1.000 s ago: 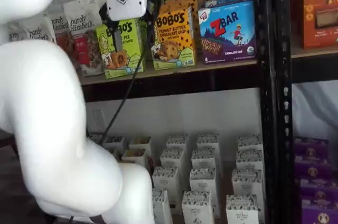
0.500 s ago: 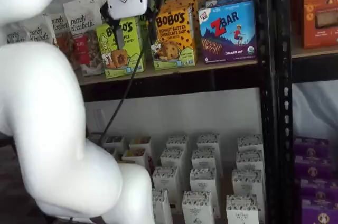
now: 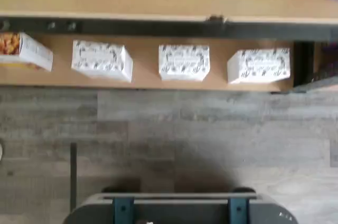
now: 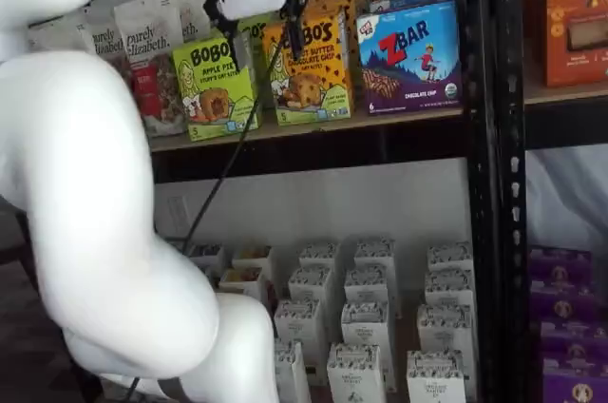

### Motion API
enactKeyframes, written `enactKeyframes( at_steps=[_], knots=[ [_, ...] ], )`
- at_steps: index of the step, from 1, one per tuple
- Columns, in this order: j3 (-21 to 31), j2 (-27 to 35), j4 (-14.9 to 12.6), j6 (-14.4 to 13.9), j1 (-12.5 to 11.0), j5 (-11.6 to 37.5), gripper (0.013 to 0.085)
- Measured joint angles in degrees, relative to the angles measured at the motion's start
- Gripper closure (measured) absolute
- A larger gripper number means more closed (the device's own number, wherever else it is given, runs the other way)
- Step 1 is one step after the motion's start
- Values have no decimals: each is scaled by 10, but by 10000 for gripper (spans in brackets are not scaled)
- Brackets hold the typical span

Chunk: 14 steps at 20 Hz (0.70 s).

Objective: Pick up the orange box on the top shelf, the fifth box from the left

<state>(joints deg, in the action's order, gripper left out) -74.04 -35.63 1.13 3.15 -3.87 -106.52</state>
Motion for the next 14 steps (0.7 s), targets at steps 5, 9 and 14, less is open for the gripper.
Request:
enactKeyframes(
  at_steps=[5, 9, 14],
  knots=[
    [-9, 24, -5, 15, -14, 53, 130],
    [-9, 37, -1, 27, -28, 107, 130],
    [-26, 66, 4, 36, -37, 128, 130]
  ],
)
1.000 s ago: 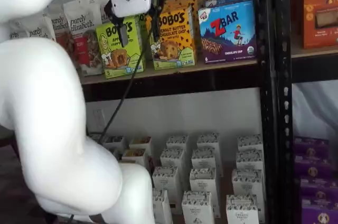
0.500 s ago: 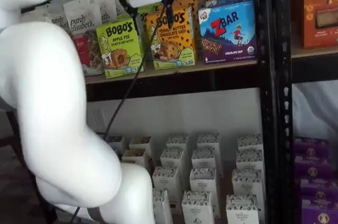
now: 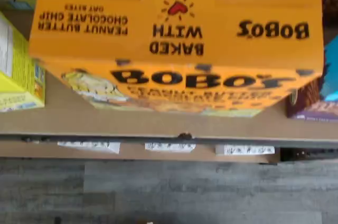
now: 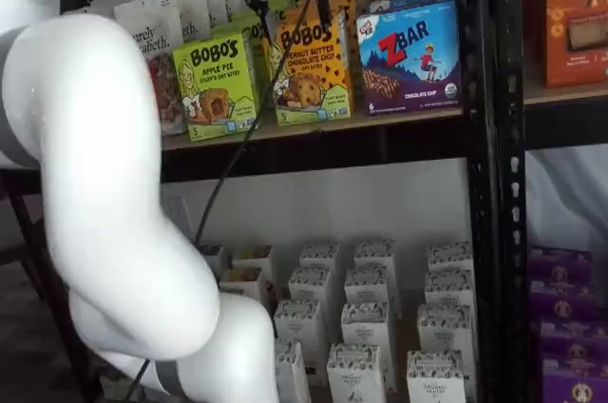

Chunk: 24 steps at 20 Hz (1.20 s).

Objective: Pick up the orange box on the top shelf, the fifth box from the left

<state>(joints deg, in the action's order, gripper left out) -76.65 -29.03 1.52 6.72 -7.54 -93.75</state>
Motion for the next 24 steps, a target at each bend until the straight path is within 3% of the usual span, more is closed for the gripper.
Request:
enactKeyframes(
  at_steps=[8, 11, 24],
  knots=[
    [-7, 19, -1, -11, 11, 35, 130],
    [-11, 21, 21, -9, 9, 40, 130],
    [20, 9, -6, -39, 40, 81, 130]
  ],
)
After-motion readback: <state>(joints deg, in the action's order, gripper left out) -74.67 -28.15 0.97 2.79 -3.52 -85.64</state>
